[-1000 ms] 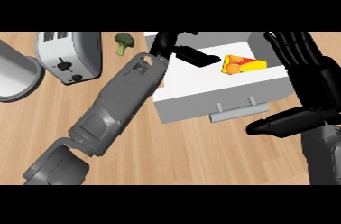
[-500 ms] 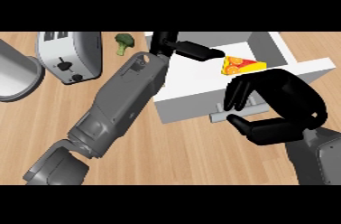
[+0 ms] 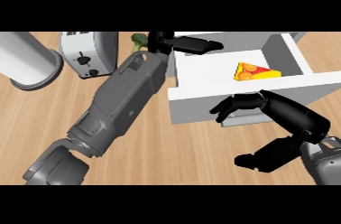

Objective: Pick up the cup, place it into the drawer and close the drawer

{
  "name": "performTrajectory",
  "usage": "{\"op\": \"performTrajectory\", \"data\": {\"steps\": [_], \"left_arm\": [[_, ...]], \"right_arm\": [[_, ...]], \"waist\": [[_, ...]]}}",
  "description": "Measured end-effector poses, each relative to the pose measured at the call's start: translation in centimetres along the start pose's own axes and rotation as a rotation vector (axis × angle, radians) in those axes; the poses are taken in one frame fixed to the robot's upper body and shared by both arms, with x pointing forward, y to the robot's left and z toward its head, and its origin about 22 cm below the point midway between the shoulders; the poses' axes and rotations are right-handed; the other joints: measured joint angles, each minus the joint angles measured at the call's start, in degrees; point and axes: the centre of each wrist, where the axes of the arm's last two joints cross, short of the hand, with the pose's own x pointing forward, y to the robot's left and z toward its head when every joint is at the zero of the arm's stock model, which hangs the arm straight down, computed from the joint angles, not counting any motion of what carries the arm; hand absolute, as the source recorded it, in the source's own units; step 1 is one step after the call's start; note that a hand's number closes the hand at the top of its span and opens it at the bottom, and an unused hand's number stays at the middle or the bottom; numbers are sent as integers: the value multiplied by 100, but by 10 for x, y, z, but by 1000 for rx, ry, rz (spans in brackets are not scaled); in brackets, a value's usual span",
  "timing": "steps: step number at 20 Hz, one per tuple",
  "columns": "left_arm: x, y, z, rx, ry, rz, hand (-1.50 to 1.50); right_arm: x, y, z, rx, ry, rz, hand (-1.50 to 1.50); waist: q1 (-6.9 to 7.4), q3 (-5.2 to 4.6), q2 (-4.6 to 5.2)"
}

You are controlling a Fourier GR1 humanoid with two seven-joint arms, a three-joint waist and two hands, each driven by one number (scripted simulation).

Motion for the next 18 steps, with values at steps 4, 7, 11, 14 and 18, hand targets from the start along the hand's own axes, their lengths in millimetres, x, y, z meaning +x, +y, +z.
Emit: {"op": "performTrajectory", "data": {"steps": [4,7,11,14,18], "left_arm": [[-10,7,7,13,-4,43,-150],[-15,11,10,20,-13,70,-150],[-20,27,15,27,-19,101,-150],[-26,34,22,30,-22,118,-150],[-27,51,27,34,-28,130,-150]], "right_arm": [[-21,18,-2,-27,117,86,-150],[-46,33,-11,-28,201,128,-150],[-83,45,-24,18,283,168,-150],[-113,52,-34,45,343,192,150],[-142,45,-49,19,380,213,150]], "waist": [[253,1,-37],[440,1,-54],[663,3,-72],[814,4,-79],[964,-4,-86]]}}
